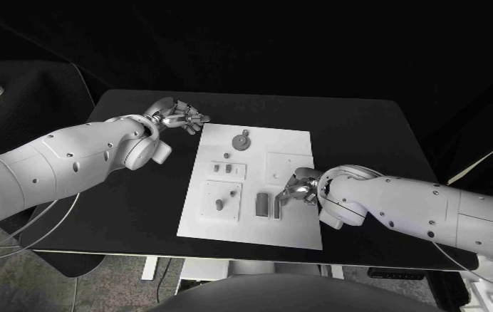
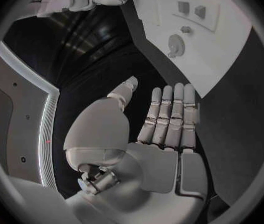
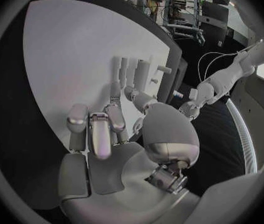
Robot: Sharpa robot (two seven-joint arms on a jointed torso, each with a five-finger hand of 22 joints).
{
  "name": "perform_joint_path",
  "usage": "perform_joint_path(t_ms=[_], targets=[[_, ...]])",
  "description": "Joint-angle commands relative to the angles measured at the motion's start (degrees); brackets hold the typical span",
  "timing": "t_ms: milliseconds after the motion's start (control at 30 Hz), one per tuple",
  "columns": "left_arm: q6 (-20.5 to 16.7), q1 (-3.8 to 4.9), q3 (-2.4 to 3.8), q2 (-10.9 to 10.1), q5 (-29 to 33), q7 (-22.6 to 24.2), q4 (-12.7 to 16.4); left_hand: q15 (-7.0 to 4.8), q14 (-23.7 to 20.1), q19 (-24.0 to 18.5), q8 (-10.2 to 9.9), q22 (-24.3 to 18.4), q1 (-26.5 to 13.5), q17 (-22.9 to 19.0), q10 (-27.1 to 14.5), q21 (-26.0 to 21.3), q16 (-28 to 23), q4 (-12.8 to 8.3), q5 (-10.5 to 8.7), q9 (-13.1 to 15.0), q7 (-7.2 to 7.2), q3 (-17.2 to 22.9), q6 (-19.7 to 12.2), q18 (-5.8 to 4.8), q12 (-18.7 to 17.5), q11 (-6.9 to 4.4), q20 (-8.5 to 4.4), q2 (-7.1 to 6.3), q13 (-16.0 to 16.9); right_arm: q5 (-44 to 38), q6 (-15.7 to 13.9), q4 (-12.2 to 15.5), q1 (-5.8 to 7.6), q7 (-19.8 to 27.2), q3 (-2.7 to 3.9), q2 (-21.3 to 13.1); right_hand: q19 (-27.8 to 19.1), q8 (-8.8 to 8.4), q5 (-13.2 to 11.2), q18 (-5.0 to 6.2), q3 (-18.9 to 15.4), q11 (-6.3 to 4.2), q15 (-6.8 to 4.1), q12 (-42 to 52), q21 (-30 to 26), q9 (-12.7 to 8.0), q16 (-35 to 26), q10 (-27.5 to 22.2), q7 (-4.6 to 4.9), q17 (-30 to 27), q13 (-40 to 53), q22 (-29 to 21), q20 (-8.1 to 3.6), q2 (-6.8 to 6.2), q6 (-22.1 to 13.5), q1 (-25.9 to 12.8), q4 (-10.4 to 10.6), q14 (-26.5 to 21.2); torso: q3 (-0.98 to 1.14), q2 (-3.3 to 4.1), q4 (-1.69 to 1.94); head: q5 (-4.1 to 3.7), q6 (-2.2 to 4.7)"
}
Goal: Assemble the parts on the task board
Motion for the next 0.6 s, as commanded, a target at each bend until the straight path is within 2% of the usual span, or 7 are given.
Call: perform_joint_path(t_ms=[33, 267, 600], targets=[[0.6, 0.05, 0.04, 0.1, -0.12, 0.35, 0.15, -0.01, -0.53, -0.34, -0.17, 0.04, -0.48, -0.08, -0.22, -0.19, -0.24, 0.16, 0.19, -0.04, 0.04, -0.06, -0.01, 0.57, -0.36, -0.07, 0.04, 0.05, 0.05, -0.7, 1.46, -0.3, -0.06, -0.77, 0.0, 0.34, 0.23, 0.42, -0.11, 0.92, 0.16, -0.13, -0.43, 0.2, 6.37, 0.11, 0.2, 0.49, 0.35, 0.08, 0.03, 0.08, -0.33, 0.46, 0.48, 0.5, -0.13, 3.85, 0.02, 0.01, -0.03, 0.08, -0.08], [0.59, 0.05, 0.04, 0.04, -0.12, 0.34, 0.14, -0.01, -0.53, -0.34, -0.17, 0.05, -0.48, -0.09, -0.22, -0.19, -0.24, 0.16, 0.19, -0.04, 0.04, -0.06, 0.0, 0.57, -0.37, -0.07, 0.04, 0.05, 0.06, -0.83, 2.89, -0.32, -0.12, -0.99, -0.01, 0.32, 0.15, 0.63, 0.0, 0.92, 0.88, -0.23, -0.42, 0.16, 6.41, 0.38, 0.24, 0.62, 0.26, 0.13, 0.02, 0.1, -0.46, 1.77, 0.68, 2.43, -0.57, 3.87, 0.05, 0.0, -0.07, 0.03, -0.21], [0.52, 0.05, 0.04, 0.05, -0.16, 0.39, 0.15, -0.01, -0.53, -0.34, -0.17, 0.05, -0.48, -0.09, -0.22, -0.19, -0.24, 0.16, 0.19, -0.04, 0.04, -0.07, 0.01, 0.57, -0.38, -0.07, 0.04, 0.05, 0.06, -0.86, 1.08, -0.18, -0.18, -0.29, -0.01, 0.09, 0.1, 0.66, -0.11, 0.92, 0.68, -0.23, -0.41, 0.16, 6.44, 0.44, 0.25, 0.63, 0.29, 0.14, 0.03, 0.12, -0.45, 1.31, 0.68, 2.59, -0.63, 3.86, 0.05, -0.01, -0.05, 0.05, -0.05]])
